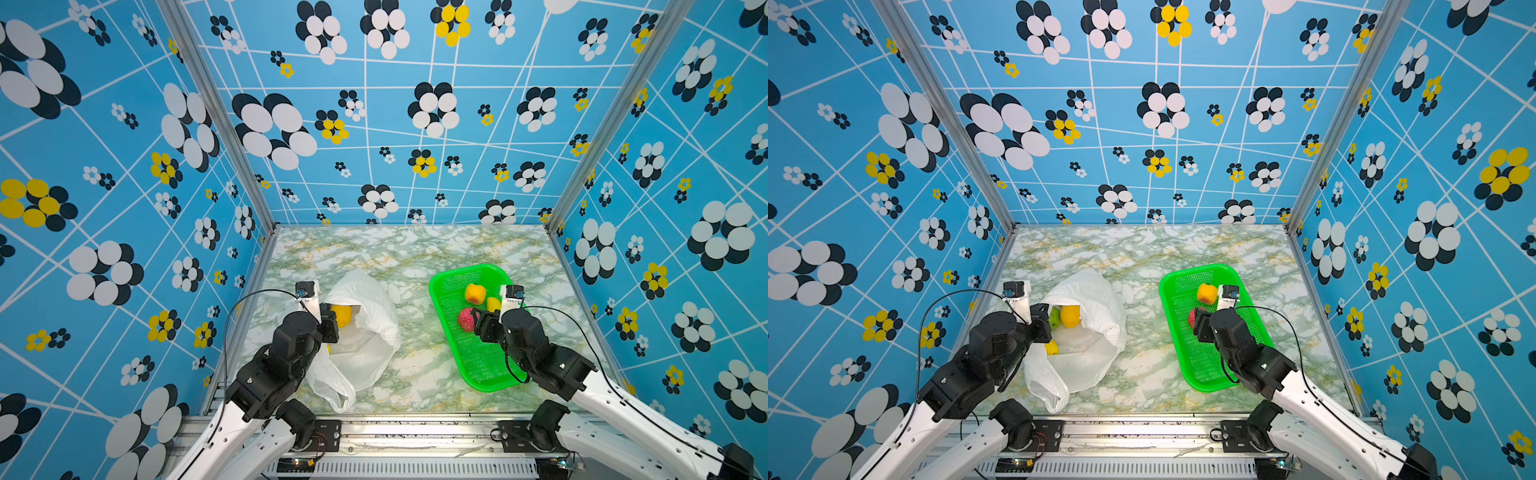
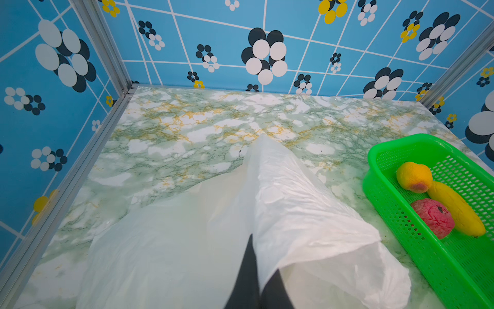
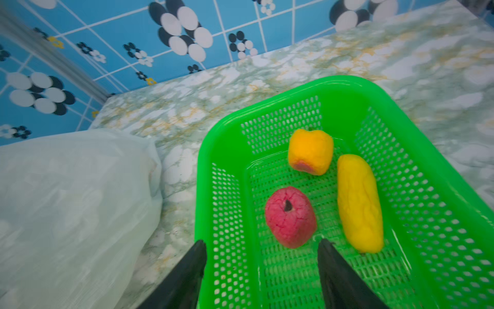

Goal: Untie the knot of the plastic bag and take out the fruit
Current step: 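Move the right gripper back over the bag mouth held by the left gripper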

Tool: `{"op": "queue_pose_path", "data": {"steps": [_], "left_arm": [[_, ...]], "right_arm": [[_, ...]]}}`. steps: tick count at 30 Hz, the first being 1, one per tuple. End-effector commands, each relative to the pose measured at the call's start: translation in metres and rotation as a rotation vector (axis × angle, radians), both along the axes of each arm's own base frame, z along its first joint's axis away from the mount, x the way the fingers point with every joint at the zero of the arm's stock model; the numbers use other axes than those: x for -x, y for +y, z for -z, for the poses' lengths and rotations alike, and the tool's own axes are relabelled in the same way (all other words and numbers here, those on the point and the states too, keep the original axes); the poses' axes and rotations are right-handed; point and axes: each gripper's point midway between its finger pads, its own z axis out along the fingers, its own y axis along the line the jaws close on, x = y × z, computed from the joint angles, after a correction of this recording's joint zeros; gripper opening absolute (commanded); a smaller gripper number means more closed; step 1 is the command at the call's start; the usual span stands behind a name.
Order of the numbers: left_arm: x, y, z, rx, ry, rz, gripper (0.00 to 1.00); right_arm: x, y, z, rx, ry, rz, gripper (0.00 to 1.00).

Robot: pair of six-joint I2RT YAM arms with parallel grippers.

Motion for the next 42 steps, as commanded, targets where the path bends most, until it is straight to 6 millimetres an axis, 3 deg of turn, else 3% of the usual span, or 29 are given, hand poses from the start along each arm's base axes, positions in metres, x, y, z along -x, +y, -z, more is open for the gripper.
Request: {"op": "queue_pose_path", "data": {"steps": [1,6,14,20,28,33,36,40,42], "left_arm": [[-0.001,0.000,0.004,-0.001,0.013,-0.002,0.00],[-0.003,0.000,0.006,-0.011,0.019,-0.005,0.00],[-0.006,0.000,0.006,-0.020,0.021,-0.012,0.00],[-0.008,-0.009,0.007,-0.015,0.032,0.024,0.00],[-0.008,-0.008,0.006,-0.017,0.026,0.020,0.00],[-0.008,-0.008,0.005,-0.016,0.021,0.020,0.00],[-0.008,-0.008,0.006,-0.018,0.021,0.021,0.00],[-0.008,-0.009,0.005,-0.013,0.018,0.027,0.00],[-0.008,-0.010,0.005,-0.010,0.018,0.029,0.00]], "right_arm": [[0.009,0.034,-0.017,0.050,-0.115,-0.146,0.65],[0.035,0.104,-0.031,0.083,-0.210,-0.385,0.54],[0.096,0.220,-0.036,0.153,-0.277,-0.715,0.48],[0.125,0.278,-0.022,0.215,-0.287,-0.842,0.43],[0.131,0.323,0.014,0.218,-0.221,-0.886,0.36],[0.126,0.337,0.031,0.243,-0.194,-0.868,0.34],[0.113,0.344,0.046,0.255,-0.166,-0.834,0.34],[0.074,0.351,0.068,0.273,-0.080,-0.721,0.32],[0.059,0.355,0.075,0.277,-0.066,-0.687,0.39]]}}
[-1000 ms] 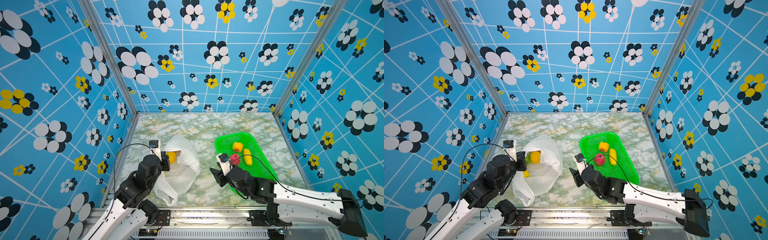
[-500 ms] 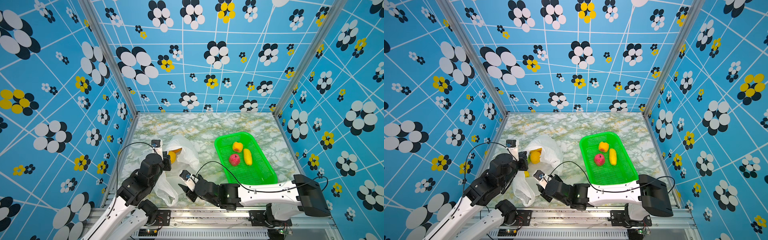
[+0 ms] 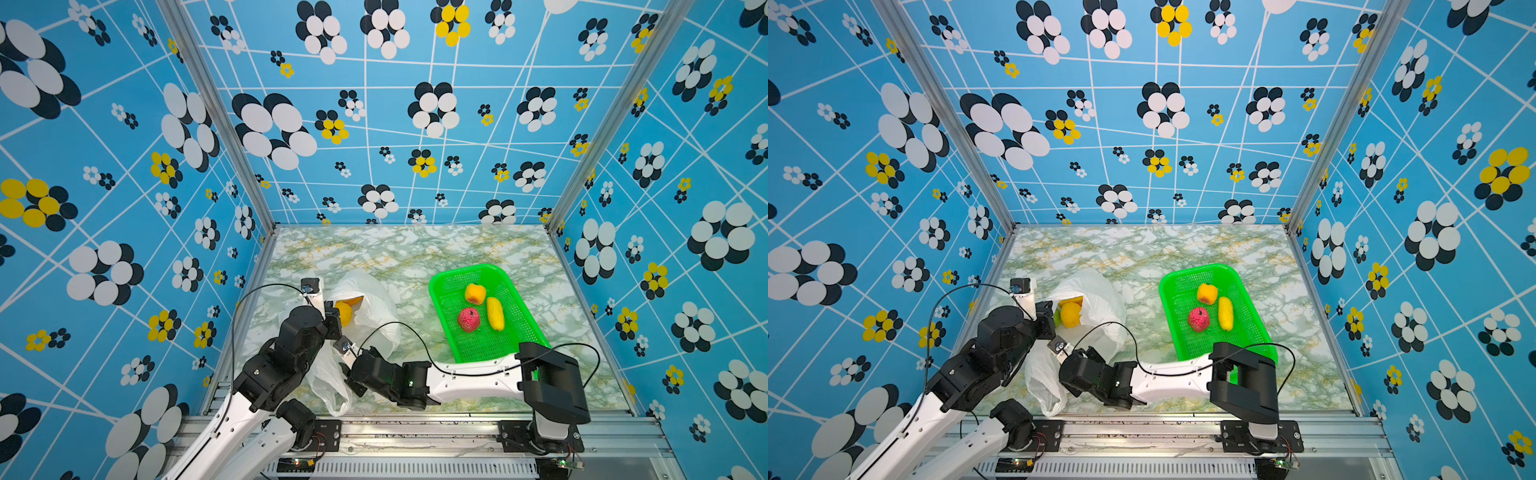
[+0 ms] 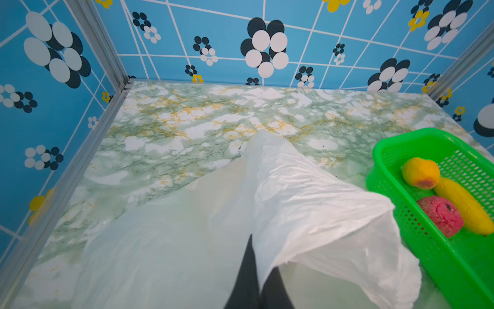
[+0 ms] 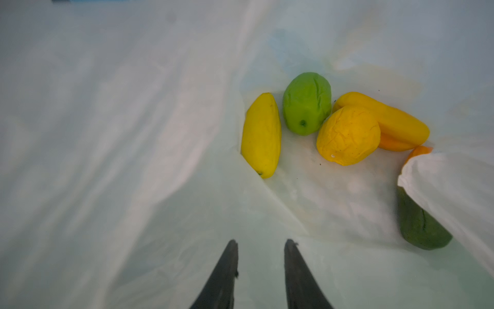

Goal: Untie the knot of the plastic bag and take out the fruit
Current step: 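Move the right gripper back over the bag mouth held by the left gripper, then lower the right gripper into the bag while the left gripper lifts the bag mouth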

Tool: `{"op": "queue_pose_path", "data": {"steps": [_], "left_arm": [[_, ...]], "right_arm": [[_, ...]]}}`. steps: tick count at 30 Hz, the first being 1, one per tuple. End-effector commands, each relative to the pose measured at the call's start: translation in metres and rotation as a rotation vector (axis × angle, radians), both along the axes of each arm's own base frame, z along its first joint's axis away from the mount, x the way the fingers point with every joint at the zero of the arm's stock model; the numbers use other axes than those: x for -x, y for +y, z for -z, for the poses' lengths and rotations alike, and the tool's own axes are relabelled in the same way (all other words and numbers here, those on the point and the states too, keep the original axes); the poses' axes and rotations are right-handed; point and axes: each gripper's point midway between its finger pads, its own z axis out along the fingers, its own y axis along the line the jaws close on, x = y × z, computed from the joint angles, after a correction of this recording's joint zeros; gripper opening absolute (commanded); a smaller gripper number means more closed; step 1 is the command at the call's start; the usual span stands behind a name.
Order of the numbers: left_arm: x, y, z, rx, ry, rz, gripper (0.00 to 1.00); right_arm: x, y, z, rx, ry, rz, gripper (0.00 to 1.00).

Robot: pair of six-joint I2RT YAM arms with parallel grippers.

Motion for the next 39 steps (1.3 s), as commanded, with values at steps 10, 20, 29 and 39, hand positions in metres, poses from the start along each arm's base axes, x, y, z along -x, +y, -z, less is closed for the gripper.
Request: {"op": "queue_pose_path", "data": {"steps": [10,20,29,39], "left_arm": [[0.001,-0.006,-0.008,0.010,-0.018,0.038,0.00],[0.011,-0.006,-0.044,0.063,-0.043,0.062,0.00],[0.014,-0.014,-0.053,0.083,-0.058,0.113,0.00],[0.012,-0.020,-0.048,0.082,-0.045,0.137,0.00]], "right_arm": [[-0.056,0.015,0.022,-0.005,-0.029,0.169,0.58],[-0.093,0.031,0.039,-0.047,-0.049,0.254,0.81],[-0.144,0.046,0.059,-0.037,-0.023,0.360,0.86],[-0.143,0.076,0.064,-0.117,0.045,0.218,0.87]]}}
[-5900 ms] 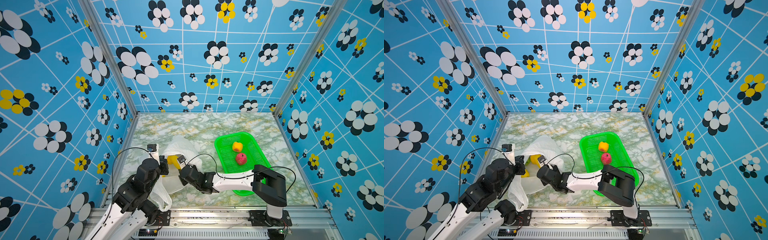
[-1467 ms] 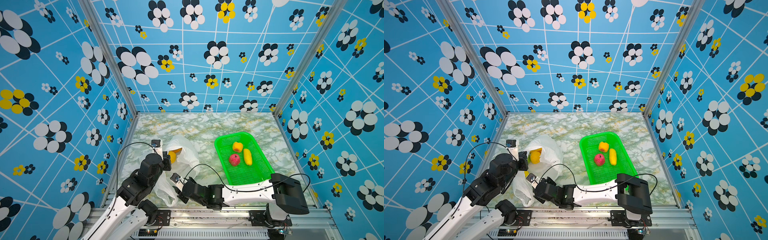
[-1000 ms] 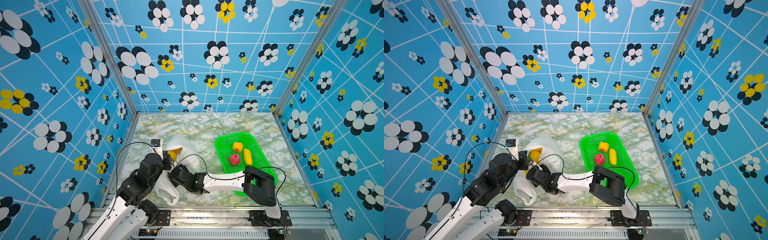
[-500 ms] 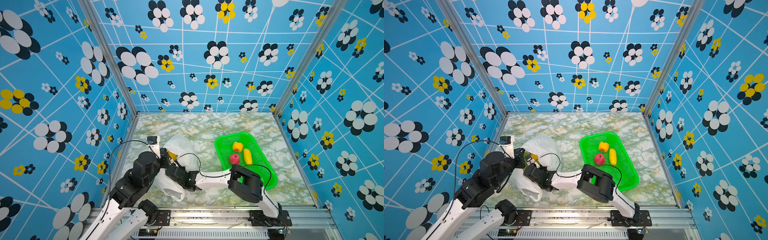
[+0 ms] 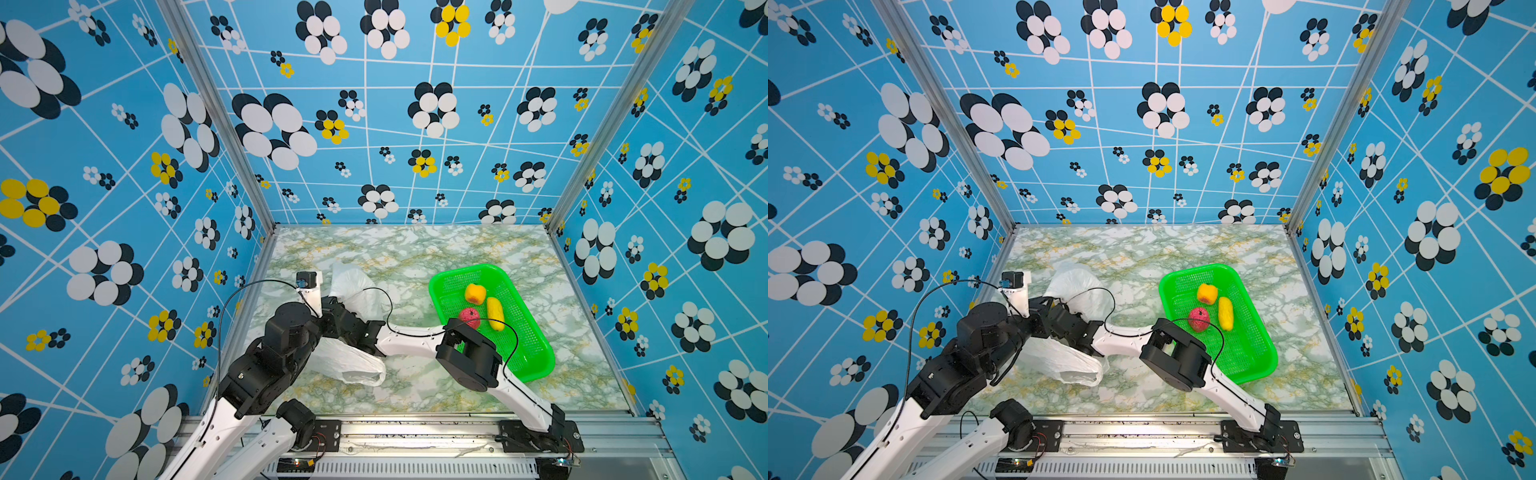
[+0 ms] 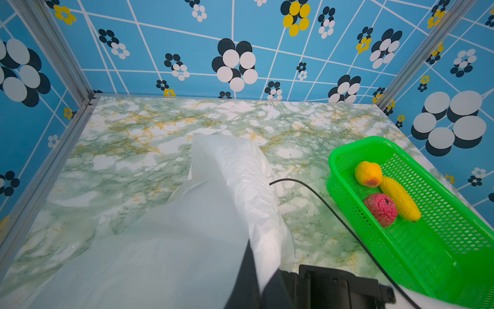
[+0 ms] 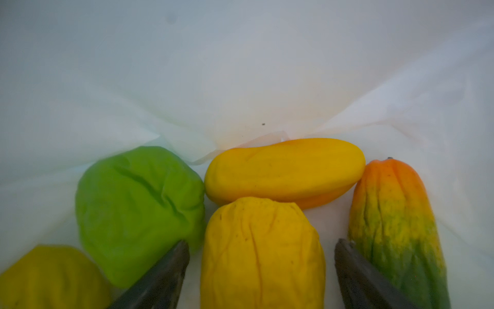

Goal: Untie the knot of the plastic bag and take out the fruit
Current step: 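Lower the right gripper into the bag while the left gripper lifts the bag mouth, then grasp the round yellow fruit with the right gripper and lift it out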

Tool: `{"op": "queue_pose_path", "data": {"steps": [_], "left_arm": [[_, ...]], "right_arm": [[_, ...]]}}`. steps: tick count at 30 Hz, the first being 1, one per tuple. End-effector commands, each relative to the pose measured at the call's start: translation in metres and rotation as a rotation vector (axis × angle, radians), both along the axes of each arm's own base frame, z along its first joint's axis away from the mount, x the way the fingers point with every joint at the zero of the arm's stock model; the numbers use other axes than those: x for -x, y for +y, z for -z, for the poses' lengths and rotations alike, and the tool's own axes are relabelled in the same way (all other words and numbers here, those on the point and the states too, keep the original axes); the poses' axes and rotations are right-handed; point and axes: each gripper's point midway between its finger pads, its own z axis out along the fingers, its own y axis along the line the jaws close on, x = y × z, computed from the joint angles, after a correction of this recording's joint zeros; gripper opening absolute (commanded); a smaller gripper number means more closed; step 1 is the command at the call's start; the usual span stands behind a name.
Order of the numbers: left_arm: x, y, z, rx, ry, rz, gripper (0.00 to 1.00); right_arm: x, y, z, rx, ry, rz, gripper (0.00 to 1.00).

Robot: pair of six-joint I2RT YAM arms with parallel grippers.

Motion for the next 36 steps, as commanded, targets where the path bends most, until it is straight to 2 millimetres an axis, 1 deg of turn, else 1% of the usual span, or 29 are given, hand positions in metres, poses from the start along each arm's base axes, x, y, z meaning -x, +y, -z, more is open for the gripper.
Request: {"op": "queue_pose_path", "data": {"steps": [1,3,5,6,8,10,12,14,16,18,20,23,25,28,29,31,32,33,36], "left_arm": [[-0.001,-0.005,-0.005,0.007,-0.014,0.024,0.00],[-0.001,-0.005,-0.004,0.009,-0.010,0.027,0.00],[0.000,-0.009,-0.005,0.018,-0.008,0.046,0.00],[0.002,-0.013,-0.006,0.025,-0.011,0.074,0.00],[0.006,-0.028,-0.011,0.056,-0.023,0.158,0.00],[0.010,-0.042,-0.014,0.086,-0.031,0.233,0.00],[0.011,-0.048,-0.014,0.096,-0.028,0.266,0.00],[0.009,-0.049,-0.011,0.090,-0.018,0.261,0.00],[0.007,-0.048,-0.009,0.084,-0.013,0.253,0.00],[0.007,-0.047,-0.008,0.080,-0.011,0.248,0.00],[0.007,-0.045,-0.008,0.076,-0.014,0.241,0.00],[0.006,-0.037,-0.008,0.065,-0.021,0.198,0.00],[0.005,-0.029,-0.005,0.055,-0.025,0.161,0.00],[0.003,-0.020,-0.001,0.038,-0.028,0.109,0.00],[0.002,-0.018,-0.001,0.035,-0.027,0.099,0.00],[0.001,-0.019,0.000,0.034,-0.029,0.103,0.00],[0.001,-0.021,-0.001,0.034,-0.029,0.112,0.00],[0.001,-0.022,0.000,0.033,-0.028,0.117,0.00],[-0.001,-0.025,0.002,0.034,-0.023,0.122,0.00]], "right_arm": [[0.028,0.021,0.003,-0.088,0.017,-0.163,0.87],[0.041,0.026,-0.004,-0.143,-0.012,-0.213,0.88],[0.039,0.027,-0.003,-0.138,-0.019,-0.191,0.89],[0.034,0.028,-0.002,-0.121,-0.013,-0.163,0.88],[0.018,0.029,0.008,-0.063,0.006,-0.086,0.86],[0.006,0.030,0.018,-0.043,0.040,-0.049,0.85],[-0.003,0.031,0.027,-0.041,0.066,-0.024,0.87],[-0.008,0.034,0.031,-0.037,0.078,-0.013,0.87],[-0.009,0.037,0.033,-0.035,0.080,-0.022,0.82],[-0.006,0.040,0.031,-0.042,0.083,-0.043,0.70],[-0.004,0.037,0.026,-0.057,0.074,-0.050,0.58],[0.000,0.026,0.011,-0.088,0.048,-0.053,0.48],[0.004,0.015,-0.004,-0.105,0.019,-0.046,0.45],[0.013,-0.010,-0.027,-0.119,-0.036,-0.013,0.42],[0.020,-0.021,-0.028,-0.114,-0.039,-0.011,0.40],[0.029,-0.036,-0.041,-0.145,-0.040,-0.010,0.38],[0.035,-0.043,-0.054,-0.171,-0.041,-0.009,0.37],[0.040,-0.051,-0.058,-0.186,-0.036,-0.005,0.36],[0.058,-0.063,-0.067,-0.219,-0.022,-0.027,0.34]]}}
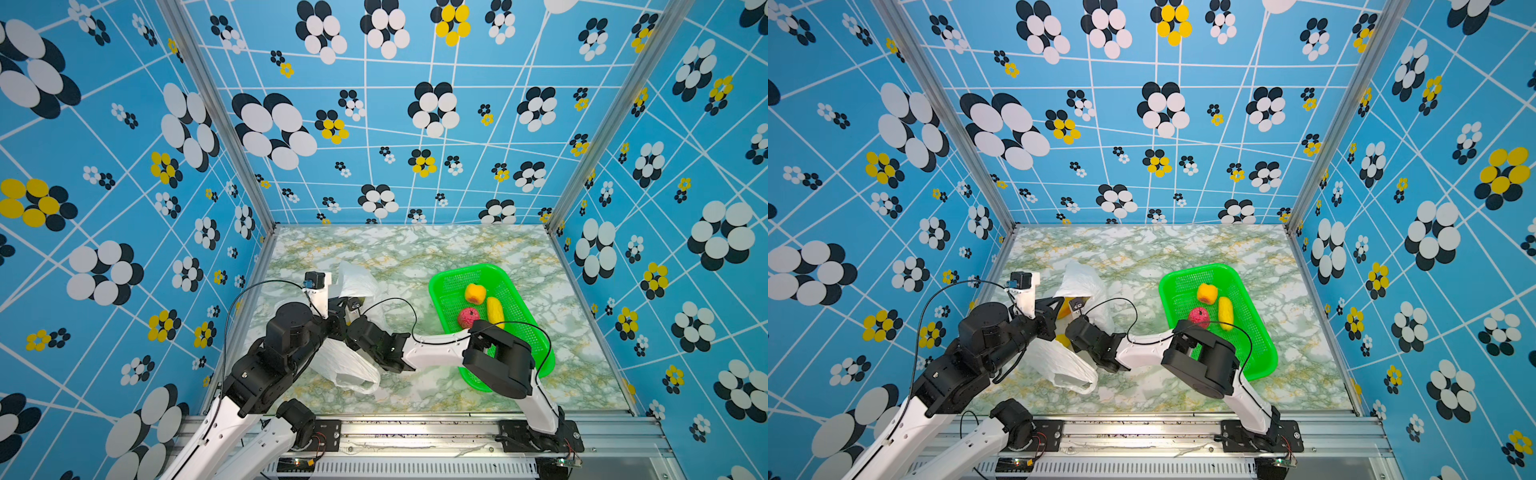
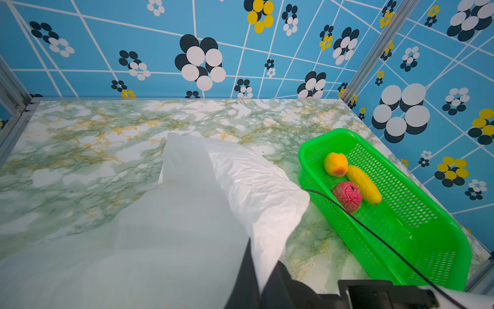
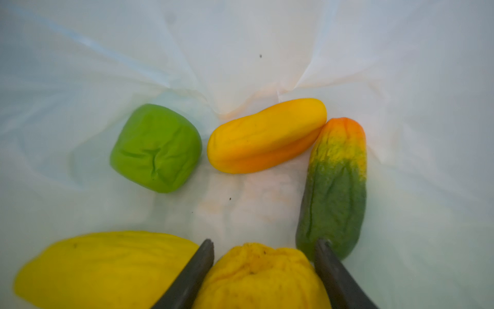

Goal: Untie the knot of the plastic bag and take out the fruit
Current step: 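Grasp the round yellow fruit with the right gripper and lift it out, then carry the round yellow fruit over the green basket with the right gripper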

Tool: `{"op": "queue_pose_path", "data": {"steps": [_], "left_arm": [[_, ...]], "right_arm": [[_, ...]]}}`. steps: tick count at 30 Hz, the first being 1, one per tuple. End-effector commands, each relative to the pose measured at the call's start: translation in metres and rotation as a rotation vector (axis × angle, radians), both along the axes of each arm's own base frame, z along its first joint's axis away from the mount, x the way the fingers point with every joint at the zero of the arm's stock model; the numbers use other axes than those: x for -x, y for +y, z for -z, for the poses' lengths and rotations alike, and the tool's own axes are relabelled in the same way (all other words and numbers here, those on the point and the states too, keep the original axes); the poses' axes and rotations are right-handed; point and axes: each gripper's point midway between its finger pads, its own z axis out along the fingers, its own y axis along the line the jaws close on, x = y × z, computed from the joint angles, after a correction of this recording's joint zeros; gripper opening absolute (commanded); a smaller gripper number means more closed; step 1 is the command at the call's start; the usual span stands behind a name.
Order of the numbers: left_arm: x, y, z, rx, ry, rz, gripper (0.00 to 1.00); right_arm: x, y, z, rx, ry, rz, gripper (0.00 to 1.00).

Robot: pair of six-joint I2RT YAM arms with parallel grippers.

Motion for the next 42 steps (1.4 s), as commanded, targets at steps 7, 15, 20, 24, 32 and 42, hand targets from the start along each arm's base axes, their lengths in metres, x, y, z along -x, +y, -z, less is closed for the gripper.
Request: {"op": "queue_pose_path", "data": {"steps": [7,15,20,24,32,42], "left_arm": [[-0.007,-0.001,0.006,-0.015,-0.005,-0.010,0.00],[-0.009,0.001,0.009,-0.023,-0.003,-0.025,0.00],[-0.011,-0.001,0.009,-0.024,0.002,-0.020,0.00],[-0.011,-0.001,0.010,-0.020,0.001,-0.023,0.00],[-0.010,-0.004,0.014,-0.012,0.030,-0.014,0.00],[-0.002,0.002,0.026,-0.001,0.072,-0.032,0.00]], "right_arm": [[0.044,-0.017,-0.077,-0.133,-0.108,-0.025,0.29],[0.061,-0.081,-0.119,-0.197,-0.153,0.001,0.27],[0.083,-0.127,-0.156,-0.313,-0.188,-0.032,0.29],[0.084,-0.163,-0.174,-0.293,-0.238,0.014,0.27],[0.066,-0.254,-0.179,-0.213,-0.308,0.260,0.31],[0.038,-0.372,-0.122,-0.094,-0.132,0.669,0.39]]}}
